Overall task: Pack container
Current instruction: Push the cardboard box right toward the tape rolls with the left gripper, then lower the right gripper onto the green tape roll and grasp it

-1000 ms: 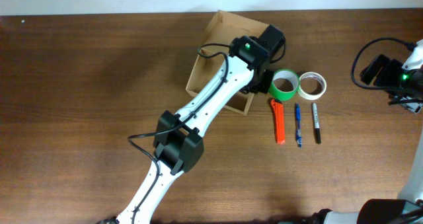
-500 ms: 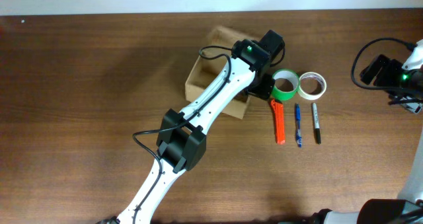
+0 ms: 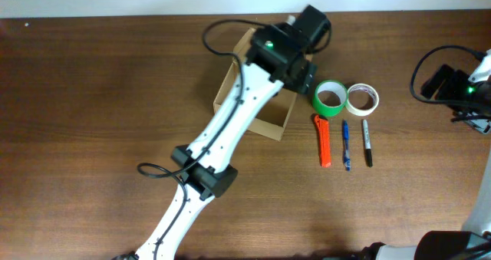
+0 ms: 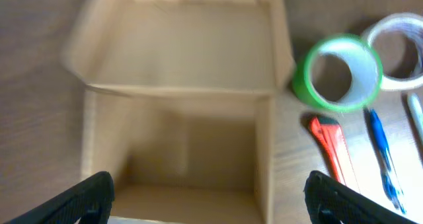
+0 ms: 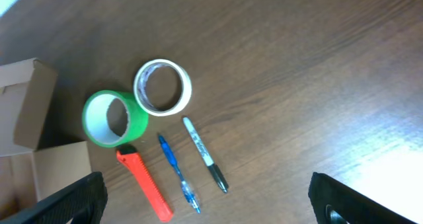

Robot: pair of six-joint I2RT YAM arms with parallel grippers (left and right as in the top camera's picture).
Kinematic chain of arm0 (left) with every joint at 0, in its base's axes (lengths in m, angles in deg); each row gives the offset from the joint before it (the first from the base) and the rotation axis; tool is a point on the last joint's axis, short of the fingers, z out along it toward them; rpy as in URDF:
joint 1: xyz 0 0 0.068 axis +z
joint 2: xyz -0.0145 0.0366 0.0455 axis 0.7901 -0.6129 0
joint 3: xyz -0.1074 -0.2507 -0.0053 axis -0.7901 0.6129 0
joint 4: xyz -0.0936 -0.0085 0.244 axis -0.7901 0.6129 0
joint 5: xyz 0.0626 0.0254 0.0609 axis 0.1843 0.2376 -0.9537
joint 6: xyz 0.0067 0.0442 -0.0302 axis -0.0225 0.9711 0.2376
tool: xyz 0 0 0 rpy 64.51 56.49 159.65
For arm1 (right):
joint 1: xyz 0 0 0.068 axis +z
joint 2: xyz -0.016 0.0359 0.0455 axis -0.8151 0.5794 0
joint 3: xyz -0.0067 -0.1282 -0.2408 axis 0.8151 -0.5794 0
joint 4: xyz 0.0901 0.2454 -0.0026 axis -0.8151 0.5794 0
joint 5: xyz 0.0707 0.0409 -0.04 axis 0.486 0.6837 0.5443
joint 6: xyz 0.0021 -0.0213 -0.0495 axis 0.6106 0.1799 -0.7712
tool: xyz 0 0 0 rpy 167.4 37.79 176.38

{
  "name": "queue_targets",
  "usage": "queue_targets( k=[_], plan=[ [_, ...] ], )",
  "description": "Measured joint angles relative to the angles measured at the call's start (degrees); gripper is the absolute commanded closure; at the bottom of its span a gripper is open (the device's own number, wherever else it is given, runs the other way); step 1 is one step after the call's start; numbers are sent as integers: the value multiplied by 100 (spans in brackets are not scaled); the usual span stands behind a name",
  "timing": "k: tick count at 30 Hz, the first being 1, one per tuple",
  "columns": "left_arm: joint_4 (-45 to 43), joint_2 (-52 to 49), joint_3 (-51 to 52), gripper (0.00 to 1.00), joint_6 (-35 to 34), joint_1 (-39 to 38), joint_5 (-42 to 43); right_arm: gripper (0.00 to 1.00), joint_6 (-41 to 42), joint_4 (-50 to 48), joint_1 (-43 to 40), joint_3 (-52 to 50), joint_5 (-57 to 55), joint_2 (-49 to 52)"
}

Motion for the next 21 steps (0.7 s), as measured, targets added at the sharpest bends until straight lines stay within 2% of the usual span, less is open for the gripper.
queue_targets(
  k=[7, 16, 17, 19, 21],
  plan=[
    [24, 411, -28, 8, 127, 970, -348, 14, -48, 107, 365, 291, 94, 0],
    [24, 1012, -28, 7, 334, 3220, -601, 13, -105, 142, 2437, 1572, -752, 52],
    [24, 1027, -24, 1, 350, 3488, -610, 13, -87, 146, 2612, 1615, -802, 129],
    [24, 1036, -2, 0, 387, 3869, -621, 13, -13, 166, 2769, 1652, -883, 382],
    [26, 1036, 72, 0, 385, 4223, -625, 21, 83, 195, 2798, 1659, -951, 793]
  ],
)
